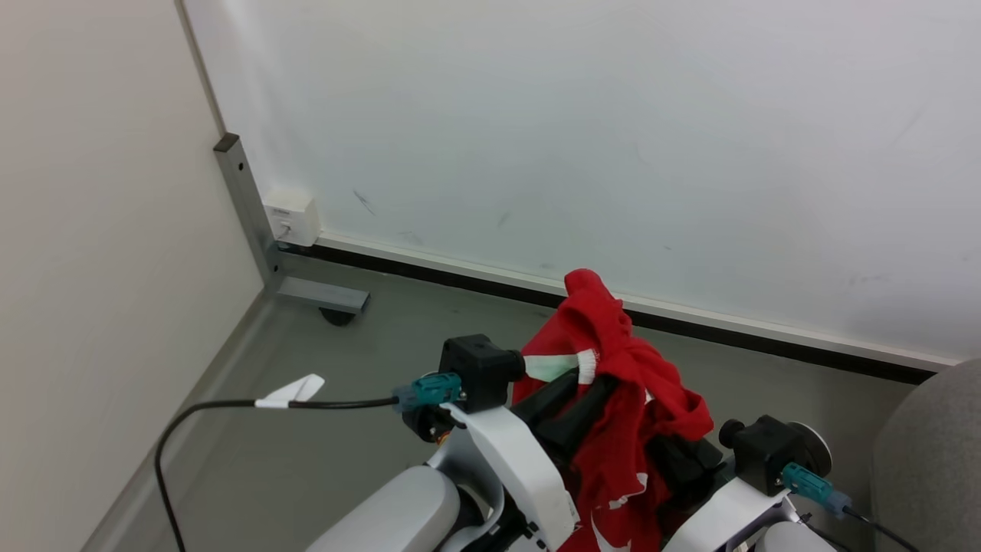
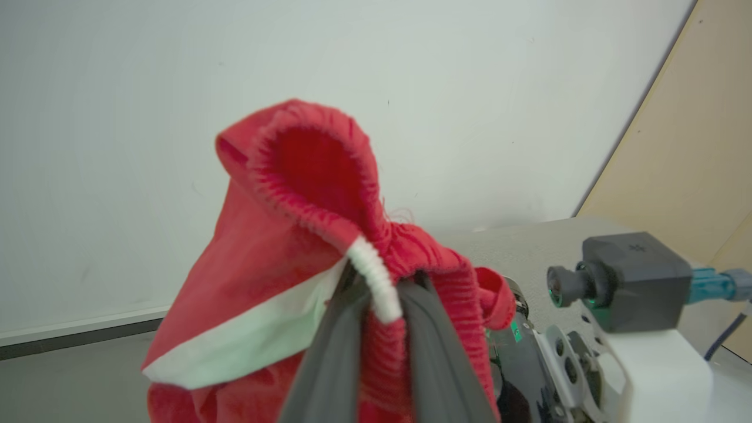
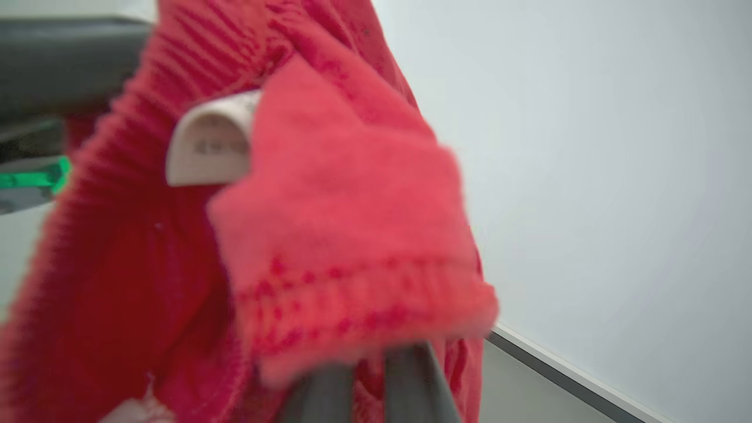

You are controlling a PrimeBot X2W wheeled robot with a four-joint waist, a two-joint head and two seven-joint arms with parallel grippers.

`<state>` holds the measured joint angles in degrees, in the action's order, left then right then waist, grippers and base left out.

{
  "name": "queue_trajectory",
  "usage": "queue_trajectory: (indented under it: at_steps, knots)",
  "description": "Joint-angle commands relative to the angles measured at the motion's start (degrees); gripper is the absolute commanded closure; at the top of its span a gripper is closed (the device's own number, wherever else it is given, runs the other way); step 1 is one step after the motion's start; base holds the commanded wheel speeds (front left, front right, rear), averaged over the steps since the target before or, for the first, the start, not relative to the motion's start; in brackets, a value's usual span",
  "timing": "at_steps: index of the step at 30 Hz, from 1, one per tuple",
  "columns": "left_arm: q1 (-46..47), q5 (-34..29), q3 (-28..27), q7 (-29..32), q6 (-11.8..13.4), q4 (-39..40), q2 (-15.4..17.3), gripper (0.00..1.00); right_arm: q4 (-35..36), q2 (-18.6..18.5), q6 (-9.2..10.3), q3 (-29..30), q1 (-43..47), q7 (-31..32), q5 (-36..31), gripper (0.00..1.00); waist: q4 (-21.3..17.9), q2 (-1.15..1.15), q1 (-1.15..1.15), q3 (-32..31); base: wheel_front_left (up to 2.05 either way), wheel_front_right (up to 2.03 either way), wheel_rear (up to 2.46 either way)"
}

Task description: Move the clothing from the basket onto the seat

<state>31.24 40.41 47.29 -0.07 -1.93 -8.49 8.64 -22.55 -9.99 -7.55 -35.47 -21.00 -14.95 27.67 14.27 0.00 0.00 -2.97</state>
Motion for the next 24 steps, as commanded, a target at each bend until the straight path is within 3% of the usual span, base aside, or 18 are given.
queue_trajectory:
  at_steps: [1, 2, 3, 4, 12, 24]
  knots:
    - [0.12, 0.27, -0.04, -0.23, 0.19, -0.11, 0.48, 0.89, 0.20, -0.32, 0.12, 0.28, 0.34, -0.24, -0.43, 1.00, -0.36, 0.00, 0.00, 0.09, 0.00, 0.00, 0.00]
    - [0.13, 0.23, -0.09, -0.34, 0.25, -0.20, 0.50, 0.61, 0.25, -0.30, 0.12, 0.46, 0.24, -0.24, -0.52, 1.00, -0.65, 0.00, 0.00, 0.13, 0.00, 0.00, 0.00]
    - [0.15, 0.18, -0.18, -0.49, 0.40, -0.26, 0.58, 0.15, 0.33, -0.24, 0.12, 0.75, 0.13, -0.24, -0.62, 1.00, -0.99, 0.00, 0.00, 0.23, 0.00, 0.00, 0.00]
    - [0.16, 0.15, -0.20, -0.45, 0.49, -0.42, 0.64, 0.00, 0.42, -0.17, 0.12, 1.15, 0.09, -0.24, -0.66, 1.00, -1.34, 0.00, 0.00, 0.33, 0.00, 0.00, 0.00]
    - [-0.41, 0.07, -0.16, -0.60, 0.83, -2.01, 1.42, 0.00, 1.17, -0.52, 0.12, 3.74, 0.90, -0.25, -1.22, 1.00, -5.23, 0.00, 0.00, 1.21, 0.00, 0.00, 0.00]
    - [-1.45, -1.34, 0.77, 0.07, 0.78, -4.40, 4.83, 0.00, 4.61, -2.32, 0.12, 10.40, 2.87, -0.24, -2.98, 1.00, -14.34, 0.00, 0.00, 2.65, 0.00, 0.00, 0.00]
